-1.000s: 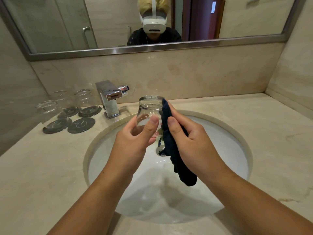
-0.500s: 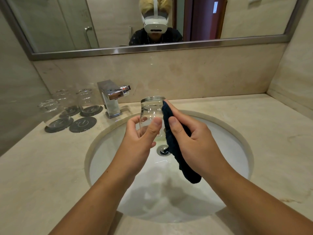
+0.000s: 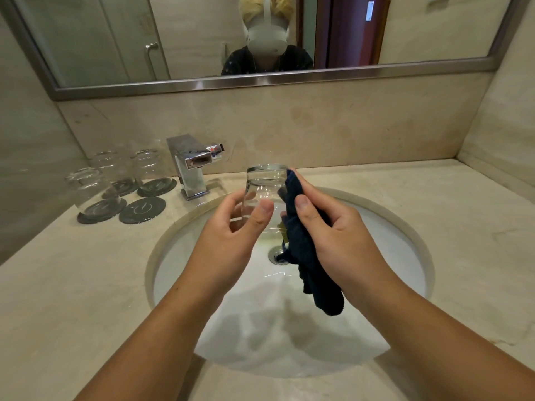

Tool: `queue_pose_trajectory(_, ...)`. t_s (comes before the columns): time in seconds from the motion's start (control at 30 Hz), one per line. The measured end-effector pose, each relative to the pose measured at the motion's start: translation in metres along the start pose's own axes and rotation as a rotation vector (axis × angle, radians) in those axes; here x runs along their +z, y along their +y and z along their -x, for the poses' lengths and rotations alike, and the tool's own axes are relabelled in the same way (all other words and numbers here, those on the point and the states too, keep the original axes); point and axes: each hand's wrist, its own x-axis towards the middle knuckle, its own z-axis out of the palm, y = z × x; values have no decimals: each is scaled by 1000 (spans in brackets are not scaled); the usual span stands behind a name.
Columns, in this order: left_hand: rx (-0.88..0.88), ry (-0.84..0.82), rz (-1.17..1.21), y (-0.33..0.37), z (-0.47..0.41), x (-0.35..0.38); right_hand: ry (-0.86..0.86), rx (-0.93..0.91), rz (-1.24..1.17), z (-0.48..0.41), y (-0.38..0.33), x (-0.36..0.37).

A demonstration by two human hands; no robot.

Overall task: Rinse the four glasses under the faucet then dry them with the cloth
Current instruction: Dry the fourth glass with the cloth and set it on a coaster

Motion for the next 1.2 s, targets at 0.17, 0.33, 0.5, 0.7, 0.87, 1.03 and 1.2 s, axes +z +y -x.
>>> queue_pose_trajectory(0.17,16,23,111,-2,-1,-5,4,-19,16,0,-3,-1)
queue_pose_trajectory(0.33,14,-10,251,4,1,-5,-8,79,-160,-4,-3,-3)
queue_pose_trajectory(0.5,-12,-16,234,5,1,-1,8,34,-107,-2,-4,-3)
queue_pose_trajectory(0.7,59,-3,174,9,6,-1,-1,-22,-83,0,-5,-1)
queue_pose_trajectory(0.87,75,-42,219,11,6,-3,-27,85,-261,-4,-4,-2)
queue_pose_trajectory(1.03,64,-27,94,8,4,-3,20,84,-245,-5,-1,-3)
queue_pose_trajectory(1.2,103,34,7,11,6,-3,39,-8,-57,-1,-1,-1)
